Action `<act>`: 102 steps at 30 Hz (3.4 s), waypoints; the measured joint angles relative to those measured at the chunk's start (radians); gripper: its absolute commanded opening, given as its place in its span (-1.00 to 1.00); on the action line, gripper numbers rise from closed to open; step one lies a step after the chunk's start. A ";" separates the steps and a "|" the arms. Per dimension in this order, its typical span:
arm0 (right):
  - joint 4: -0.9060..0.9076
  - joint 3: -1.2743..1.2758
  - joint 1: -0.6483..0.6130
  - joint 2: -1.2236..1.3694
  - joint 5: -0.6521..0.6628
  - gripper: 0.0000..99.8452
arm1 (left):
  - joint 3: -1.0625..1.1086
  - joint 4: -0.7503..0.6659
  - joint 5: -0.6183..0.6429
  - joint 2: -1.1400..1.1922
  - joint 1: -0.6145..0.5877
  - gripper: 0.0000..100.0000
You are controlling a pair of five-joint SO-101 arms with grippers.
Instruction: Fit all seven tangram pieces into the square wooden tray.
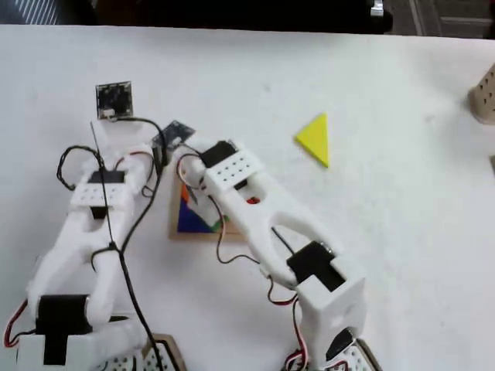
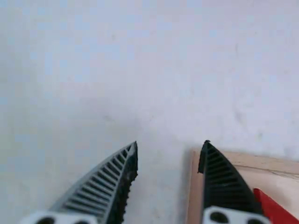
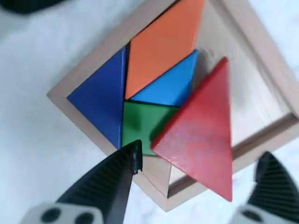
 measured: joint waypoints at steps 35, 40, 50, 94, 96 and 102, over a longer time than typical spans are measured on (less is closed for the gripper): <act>-0.133 0.692 0.522 -0.672 -0.107 -0.96 | -0.002 0.000 0.002 -0.002 0.051 -0.94; -0.184 0.799 0.720 -0.687 -0.032 -0.96 | -0.002 0.038 0.002 -0.002 0.129 -0.96; -0.226 0.859 0.867 -0.697 0.025 -0.96 | 0.110 0.238 0.002 -0.276 0.457 -0.95; -0.226 0.859 0.872 -0.697 0.028 -0.96 | -0.178 0.155 0.002 0.239 0.468 -0.95; -0.226 0.859 0.872 -0.697 0.028 -0.96 | -0.178 0.155 0.002 0.239 0.460 -0.96; -0.226 0.859 0.872 -0.697 0.028 -0.96 | -0.178 0.155 0.002 0.239 0.554 -0.95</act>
